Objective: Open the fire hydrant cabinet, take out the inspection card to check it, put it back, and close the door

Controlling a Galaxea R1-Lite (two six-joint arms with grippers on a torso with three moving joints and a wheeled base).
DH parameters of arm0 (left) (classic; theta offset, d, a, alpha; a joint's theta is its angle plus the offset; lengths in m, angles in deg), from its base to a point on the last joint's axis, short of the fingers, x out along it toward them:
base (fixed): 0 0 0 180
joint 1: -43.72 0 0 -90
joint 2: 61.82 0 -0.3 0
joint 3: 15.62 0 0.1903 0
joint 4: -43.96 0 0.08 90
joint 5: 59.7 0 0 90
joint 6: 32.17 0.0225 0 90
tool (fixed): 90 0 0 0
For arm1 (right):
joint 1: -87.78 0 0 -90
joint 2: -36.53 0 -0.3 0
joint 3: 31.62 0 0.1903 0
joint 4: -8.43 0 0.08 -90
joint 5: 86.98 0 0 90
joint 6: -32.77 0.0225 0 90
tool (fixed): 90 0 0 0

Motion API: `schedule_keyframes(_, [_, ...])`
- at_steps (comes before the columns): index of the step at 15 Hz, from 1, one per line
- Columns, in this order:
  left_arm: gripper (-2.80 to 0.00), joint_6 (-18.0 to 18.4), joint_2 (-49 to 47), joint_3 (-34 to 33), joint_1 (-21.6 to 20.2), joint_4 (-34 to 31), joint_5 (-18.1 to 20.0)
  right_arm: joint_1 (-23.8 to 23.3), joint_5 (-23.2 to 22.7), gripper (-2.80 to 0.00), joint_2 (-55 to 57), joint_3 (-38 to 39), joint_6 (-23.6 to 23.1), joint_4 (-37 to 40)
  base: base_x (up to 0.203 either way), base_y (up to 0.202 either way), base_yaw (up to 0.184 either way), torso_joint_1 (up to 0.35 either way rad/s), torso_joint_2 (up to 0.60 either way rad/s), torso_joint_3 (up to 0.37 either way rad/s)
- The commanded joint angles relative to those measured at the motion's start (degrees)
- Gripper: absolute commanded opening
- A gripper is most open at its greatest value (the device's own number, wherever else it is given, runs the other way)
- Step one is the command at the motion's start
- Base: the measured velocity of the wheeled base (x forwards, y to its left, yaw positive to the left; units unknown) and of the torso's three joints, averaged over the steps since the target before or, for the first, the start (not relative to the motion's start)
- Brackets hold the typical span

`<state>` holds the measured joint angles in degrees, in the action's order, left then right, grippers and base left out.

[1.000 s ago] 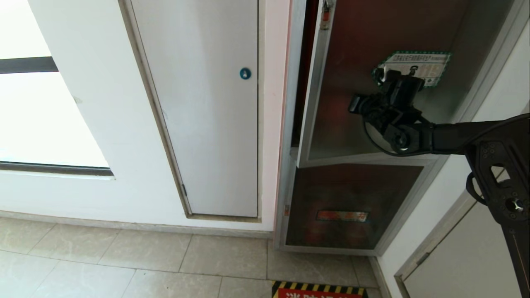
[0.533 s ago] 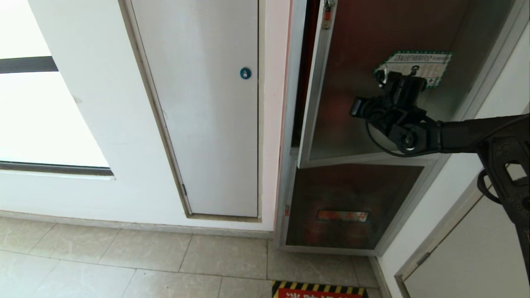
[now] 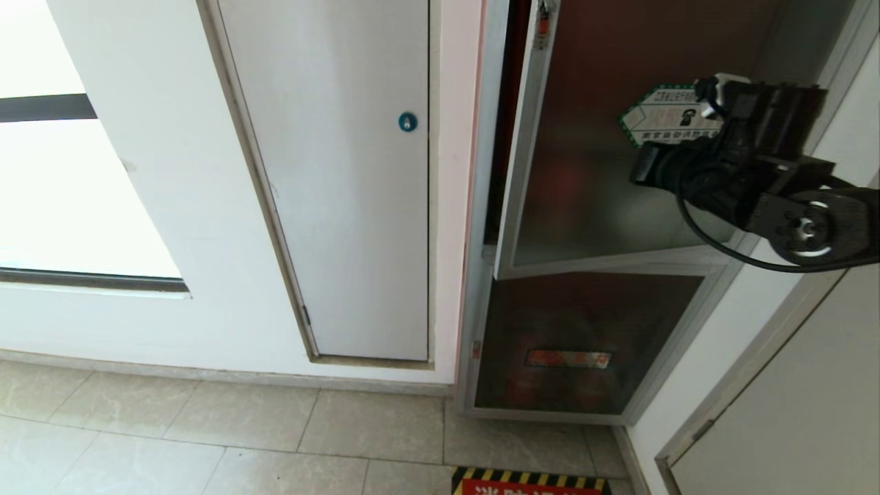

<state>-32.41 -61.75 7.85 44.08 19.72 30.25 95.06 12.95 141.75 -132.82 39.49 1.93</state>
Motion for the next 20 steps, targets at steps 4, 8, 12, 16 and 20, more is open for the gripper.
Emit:
schedule_keyframes(4, [-2.80, -0.11, -0.07, -0.01, 0.00, 0.00, 0.05, 1.85, 0.03, -2.80, -27.75, 23.76, -0.74, -0.20, 0.000, 0.000, 0.000, 0.000, 0.00, 0.000])
schedule_keyframes(8, [-2.80, -0.02, -0.07, -0.01, 0.00, 0.00, -0.04, 2.68, 2.63, -2.80, -43.63, 38.13, -3.12, -0.15, 0.000, 0.000, 0.000, 0.000, 0.00, 0.000])
schedule_keyframes(12, [-2.80, -0.02, -0.07, -0.01, 0.00, 0.00, -0.03, 2.89, 9.54, -2.80, -59.28, 49.46, -4.96, 0.62, 0.000, 0.000, 0.000, 0.000, 0.00, 0.000])
schedule_keyframes(16, [-2.80, -0.02, -0.07, -0.01, 0.00, 0.00, -0.03, 2.72, 25.24, -2.80, -71.74, 55.34, -9.84, 4.37, 0.000, 0.000, 0.000, 0.000, 0.00, 0.000])
schedule_keyframes(20, [-2.80, -0.02, -0.07, -0.01, 0.00, 0.00, 0.05, -3.73, 31.87, -2.80, -82.80, 57.31, -10.63, 10.28, 0.000, 0.000, 0.000, 0.000, 0.00, 0.000])
